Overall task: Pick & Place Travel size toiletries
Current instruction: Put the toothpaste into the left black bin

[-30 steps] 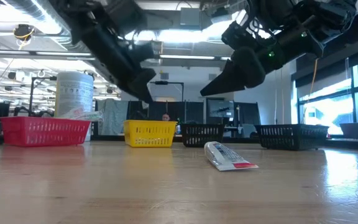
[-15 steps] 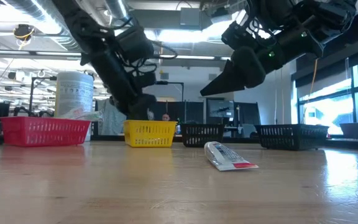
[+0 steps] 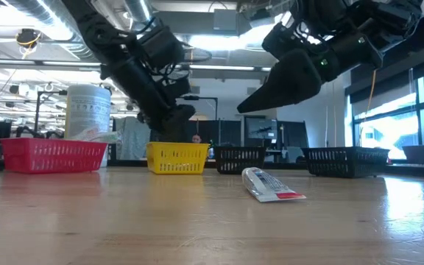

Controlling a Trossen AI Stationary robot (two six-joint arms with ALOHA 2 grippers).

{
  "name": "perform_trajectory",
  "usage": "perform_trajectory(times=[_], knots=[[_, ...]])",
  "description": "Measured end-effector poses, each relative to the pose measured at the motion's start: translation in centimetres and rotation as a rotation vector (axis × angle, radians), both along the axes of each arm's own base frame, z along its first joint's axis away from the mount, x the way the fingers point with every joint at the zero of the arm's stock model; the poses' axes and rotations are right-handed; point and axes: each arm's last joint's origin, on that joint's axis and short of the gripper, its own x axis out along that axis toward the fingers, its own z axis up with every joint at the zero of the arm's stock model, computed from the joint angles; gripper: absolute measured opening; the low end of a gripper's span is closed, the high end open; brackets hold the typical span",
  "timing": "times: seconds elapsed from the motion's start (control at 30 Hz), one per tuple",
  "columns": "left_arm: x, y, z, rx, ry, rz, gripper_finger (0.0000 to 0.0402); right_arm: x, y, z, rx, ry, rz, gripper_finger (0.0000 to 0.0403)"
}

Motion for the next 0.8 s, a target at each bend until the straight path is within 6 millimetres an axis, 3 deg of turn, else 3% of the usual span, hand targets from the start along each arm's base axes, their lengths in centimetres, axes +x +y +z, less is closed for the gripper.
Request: perform_trajectory(times=[0.33, 0.5, 0.63, 0.8], knots=[[2.9, -2.7, 3.1, 0.115, -0.058, -0.188, 0.0118, -0.3, 0.3, -0.5, 0.046, 0.064, 0.097, 0.0219], [4.1, -4.3, 4.8, 0.153, -0.09, -0.263, 0.0118, -0.3, 0.8, -0.5, 0.156, 0.072, 0.248, 0.0216], [4.4, -5.2, 5.2, 0.166, -0.095, -0.299, 0.0118, -0.4, 1.7, -0.5, 0.257, 0.083, 0.373, 0.0206], [4.4, -5.6, 5.1, 0.166, -0.088, -0.31, 0.0118, -0.5, 3.3, -1.2, 0.184, 0.101, 0.483, 0.0198]])
